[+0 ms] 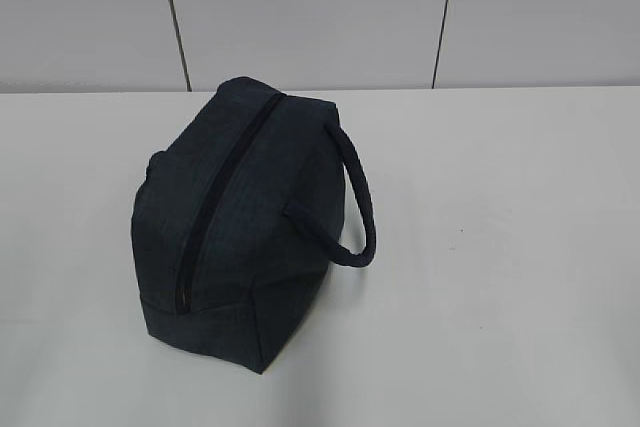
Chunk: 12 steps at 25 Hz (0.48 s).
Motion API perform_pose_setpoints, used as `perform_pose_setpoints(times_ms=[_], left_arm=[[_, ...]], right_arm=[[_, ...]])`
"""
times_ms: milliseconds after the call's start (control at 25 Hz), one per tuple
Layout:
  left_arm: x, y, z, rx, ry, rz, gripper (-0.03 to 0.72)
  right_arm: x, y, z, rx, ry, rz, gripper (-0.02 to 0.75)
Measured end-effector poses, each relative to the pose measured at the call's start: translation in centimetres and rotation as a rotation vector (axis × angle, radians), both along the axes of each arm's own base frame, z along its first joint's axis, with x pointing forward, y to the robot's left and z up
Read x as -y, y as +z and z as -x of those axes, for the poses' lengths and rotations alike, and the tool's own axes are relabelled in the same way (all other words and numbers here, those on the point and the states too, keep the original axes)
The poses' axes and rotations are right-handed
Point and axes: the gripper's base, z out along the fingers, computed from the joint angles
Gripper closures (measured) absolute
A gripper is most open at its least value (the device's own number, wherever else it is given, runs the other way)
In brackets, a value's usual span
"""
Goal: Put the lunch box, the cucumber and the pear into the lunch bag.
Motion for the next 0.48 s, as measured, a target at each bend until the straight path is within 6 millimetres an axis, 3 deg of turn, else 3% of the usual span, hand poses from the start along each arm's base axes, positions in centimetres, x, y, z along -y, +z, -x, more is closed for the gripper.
perform_pose_setpoints(times_ms=[280, 480], left_arm=[[0.03, 0.00, -0.02, 0.000, 0.016, 0.000, 0.350], [0.22, 0.00, -0.14, 0.000, 0.133, 0.000, 0.380]], right_arm=[[0.00, 0.00, 0.00, 0.000, 0.000, 0.000, 0.262], [-0.04, 0.00, 0.01, 0.000, -0.033, 0.000, 0.262]])
